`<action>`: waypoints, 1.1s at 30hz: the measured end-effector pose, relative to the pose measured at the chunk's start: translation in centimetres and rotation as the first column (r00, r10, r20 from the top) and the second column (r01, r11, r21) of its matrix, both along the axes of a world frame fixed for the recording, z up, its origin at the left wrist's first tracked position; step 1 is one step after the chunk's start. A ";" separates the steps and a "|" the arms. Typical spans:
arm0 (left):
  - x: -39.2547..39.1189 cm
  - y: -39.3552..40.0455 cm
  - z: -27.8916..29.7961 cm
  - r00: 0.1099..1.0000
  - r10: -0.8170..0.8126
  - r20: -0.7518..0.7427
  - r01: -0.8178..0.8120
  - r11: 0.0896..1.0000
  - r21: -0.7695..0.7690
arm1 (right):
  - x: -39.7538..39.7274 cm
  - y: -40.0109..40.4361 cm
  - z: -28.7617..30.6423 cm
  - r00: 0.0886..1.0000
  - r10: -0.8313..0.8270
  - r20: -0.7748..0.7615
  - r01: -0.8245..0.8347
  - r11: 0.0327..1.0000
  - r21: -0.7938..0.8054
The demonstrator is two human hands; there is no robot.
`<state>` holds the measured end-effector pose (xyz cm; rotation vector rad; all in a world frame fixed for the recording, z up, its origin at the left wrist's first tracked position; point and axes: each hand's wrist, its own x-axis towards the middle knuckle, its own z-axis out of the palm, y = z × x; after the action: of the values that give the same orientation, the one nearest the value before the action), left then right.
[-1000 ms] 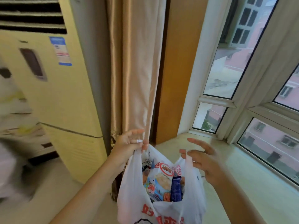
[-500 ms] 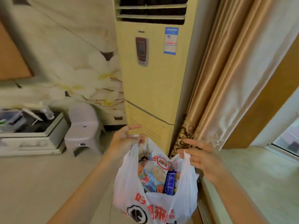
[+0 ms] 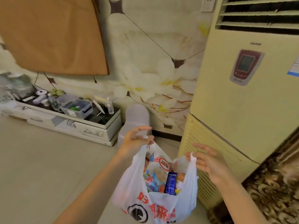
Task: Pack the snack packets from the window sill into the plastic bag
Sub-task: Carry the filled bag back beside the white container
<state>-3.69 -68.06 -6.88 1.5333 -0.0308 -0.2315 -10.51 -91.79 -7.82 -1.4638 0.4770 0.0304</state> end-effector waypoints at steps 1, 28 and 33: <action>1.5 1.0 -0.2 1.000 0.029 -0.002 -0.029 1.000 0.005 | 1.9 0.9 -0.1 1.000 0.022 0.002 -0.022 1.000 -0.005; 45.8 15.3 -7.2 0.961 0.254 -0.106 -0.248 0.967 0.066 | 51.6 14.3 -6.1 0.967 0.225 -0.122 -0.225 0.974 0.011; 56.8 17.4 -9.4 0.965 0.139 -0.224 -0.134 0.990 0.038 | 59.9 16.5 -8.6 0.982 0.042 -0.183 -0.040 0.999 0.011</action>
<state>53.11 -50.63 -16.28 1.5161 0.2579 -0.2963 49.35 -75.34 -16.45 -1.4701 0.5951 0.2009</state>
